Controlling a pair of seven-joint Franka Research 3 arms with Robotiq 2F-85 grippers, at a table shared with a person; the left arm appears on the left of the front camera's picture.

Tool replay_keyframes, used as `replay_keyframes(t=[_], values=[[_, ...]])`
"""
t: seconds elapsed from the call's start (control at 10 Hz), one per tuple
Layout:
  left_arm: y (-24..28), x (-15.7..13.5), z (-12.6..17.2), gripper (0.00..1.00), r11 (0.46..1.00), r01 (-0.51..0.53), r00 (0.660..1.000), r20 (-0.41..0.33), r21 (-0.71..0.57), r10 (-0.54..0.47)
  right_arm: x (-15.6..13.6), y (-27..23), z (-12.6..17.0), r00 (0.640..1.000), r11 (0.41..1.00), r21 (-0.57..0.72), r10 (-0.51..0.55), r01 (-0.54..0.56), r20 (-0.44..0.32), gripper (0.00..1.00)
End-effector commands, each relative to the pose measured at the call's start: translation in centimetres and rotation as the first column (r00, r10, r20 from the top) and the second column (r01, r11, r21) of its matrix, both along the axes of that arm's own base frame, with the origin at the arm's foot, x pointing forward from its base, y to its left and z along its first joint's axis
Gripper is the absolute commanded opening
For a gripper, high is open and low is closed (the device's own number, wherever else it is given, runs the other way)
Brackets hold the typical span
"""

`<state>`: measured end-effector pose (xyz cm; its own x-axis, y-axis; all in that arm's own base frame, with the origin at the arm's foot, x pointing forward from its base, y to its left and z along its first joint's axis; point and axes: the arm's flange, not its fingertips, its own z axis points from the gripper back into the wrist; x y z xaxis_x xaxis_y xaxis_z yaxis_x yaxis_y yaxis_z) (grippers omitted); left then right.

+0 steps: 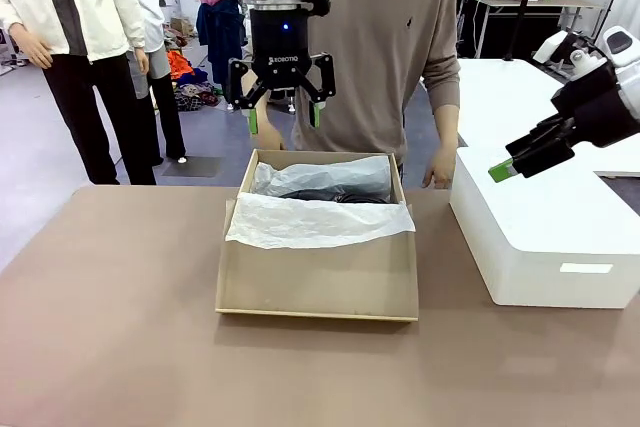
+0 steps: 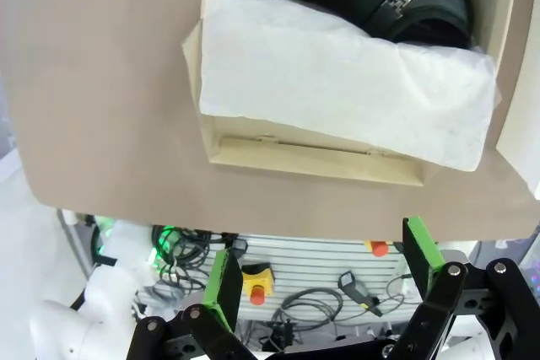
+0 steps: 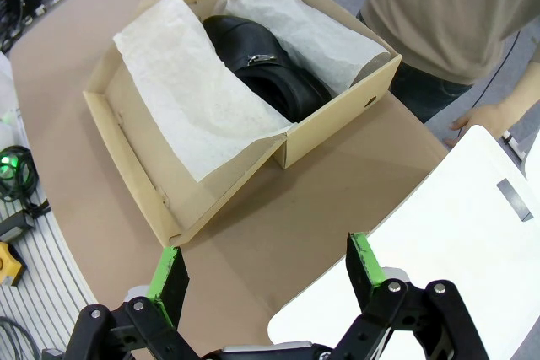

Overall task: Pack the shoes into the box.
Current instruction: Close the Shoes Box.

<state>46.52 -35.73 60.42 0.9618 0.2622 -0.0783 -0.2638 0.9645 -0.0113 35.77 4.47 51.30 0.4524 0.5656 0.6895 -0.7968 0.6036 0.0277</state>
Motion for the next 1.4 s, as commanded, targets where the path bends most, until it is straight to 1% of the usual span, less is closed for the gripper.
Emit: replay_keyframes(t=[0.0,0.5,0.6,0.7,0.8,0.9,1.0,1.1,1.2,1.3], values=[[-0.1,-0.1,0.3,1.00,1.000,-0.020,1.000,0.004,-0.011,0.020,0.3,-0.2,-0.1,1.000,1.000,0.019,0.024,-0.024,0.017,1.00],[-0.1,-0.1,0.3,1.00,1.000,-0.020,1.000,0.004,-0.011,0.020,0.3,-0.2,-0.1,1.000,1.000,0.019,0.024,-0.024,0.017,1.00],[-0.1,0.2,0.2,1.00,1.000,-0.007,1.000,0.005,-0.006,0.007,0.3,-0.2,-0.1,1.000,1.000,0.019,0.024,-0.024,0.017,1.00],[0.8,-0.9,1.0,1.00,0.993,0.110,0.993,0.038,0.050,-0.112,0.3,-0.2,-0.1,1.000,1.000,0.019,0.024,-0.024,0.017,1.00],[2.6,-1.8,1.9,1.00,0.973,0.210,0.975,0.055,0.095,-0.216,0.3,-0.2,-0.1,1.000,1.000,0.019,0.024,-0.024,0.017,1.00],[4.3,-2.6,2.7,1.00,0.952,0.273,0.959,0.035,0.138,-0.280,0.3,-0.2,-0.1,1.000,1.000,0.019,0.024,-0.024,0.017,1.00],[6.2,-3.8,3.5,1.00,0.907,0.381,0.920,0.024,0.180,-0.392,0.3,-0.2,-0.1,1.000,1.000,0.019,0.024,-0.024,0.017,1.00],[8.2,-4.8,4.2,1.00,0.865,0.469,0.875,0.041,0.177,-0.483,0.3,-0.2,-0.1,1.000,1.000,0.019,0.024,-0.024,0.017,1.00],[10.4,-5.5,4.7,1.00,0.830,0.535,0.837,0.039,0.155,-0.546,0.3,-0.2,-0.1,1.000,1.000,0.019,0.024,-0.024,0.017,1.00],[12.6,-6.1,5.0,1.00,0.788,0.600,0.791,0.042,0.140,-0.610,0.3,-0.2,-0.1,1.000,1.000,0.019,0.024,-0.024,0.017,1.00]])
